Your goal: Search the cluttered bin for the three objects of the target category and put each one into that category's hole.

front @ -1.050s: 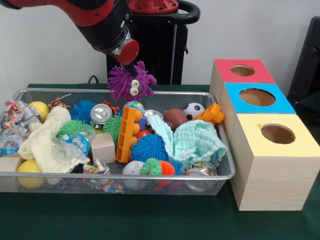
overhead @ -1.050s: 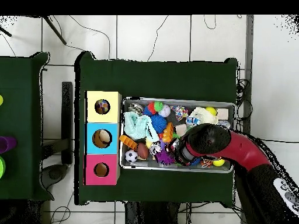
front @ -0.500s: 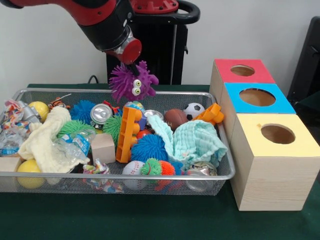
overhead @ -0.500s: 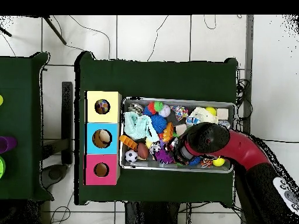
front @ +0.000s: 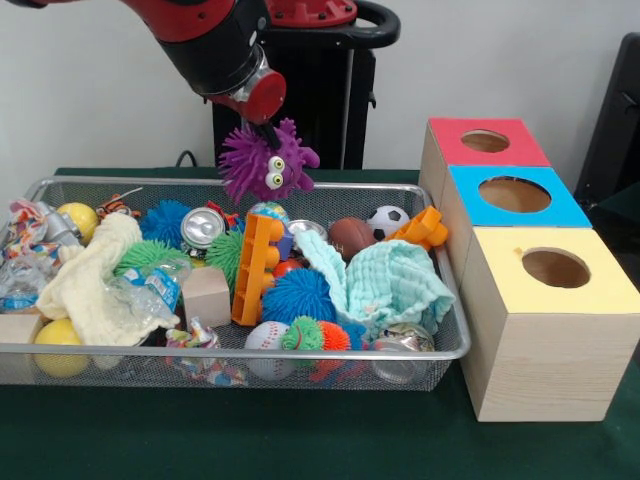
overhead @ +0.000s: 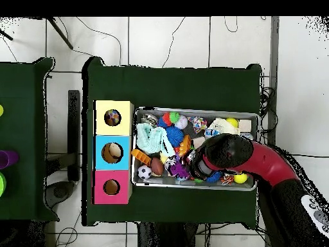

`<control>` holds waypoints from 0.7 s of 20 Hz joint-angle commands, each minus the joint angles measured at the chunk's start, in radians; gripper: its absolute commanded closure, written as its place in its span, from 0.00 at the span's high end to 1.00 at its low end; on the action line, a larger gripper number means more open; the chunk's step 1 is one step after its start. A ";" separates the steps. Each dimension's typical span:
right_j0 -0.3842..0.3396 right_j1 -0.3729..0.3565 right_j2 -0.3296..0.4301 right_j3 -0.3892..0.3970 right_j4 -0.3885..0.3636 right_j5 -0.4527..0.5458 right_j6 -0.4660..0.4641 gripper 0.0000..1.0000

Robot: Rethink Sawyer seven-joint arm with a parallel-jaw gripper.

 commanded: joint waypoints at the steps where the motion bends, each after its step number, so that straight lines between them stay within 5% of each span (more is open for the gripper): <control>1: -0.012 0.006 0.066 0.064 -0.003 -0.030 -0.125 0.00; 14: -0.044 0.026 0.080 0.037 0.002 -0.007 -0.152 0.00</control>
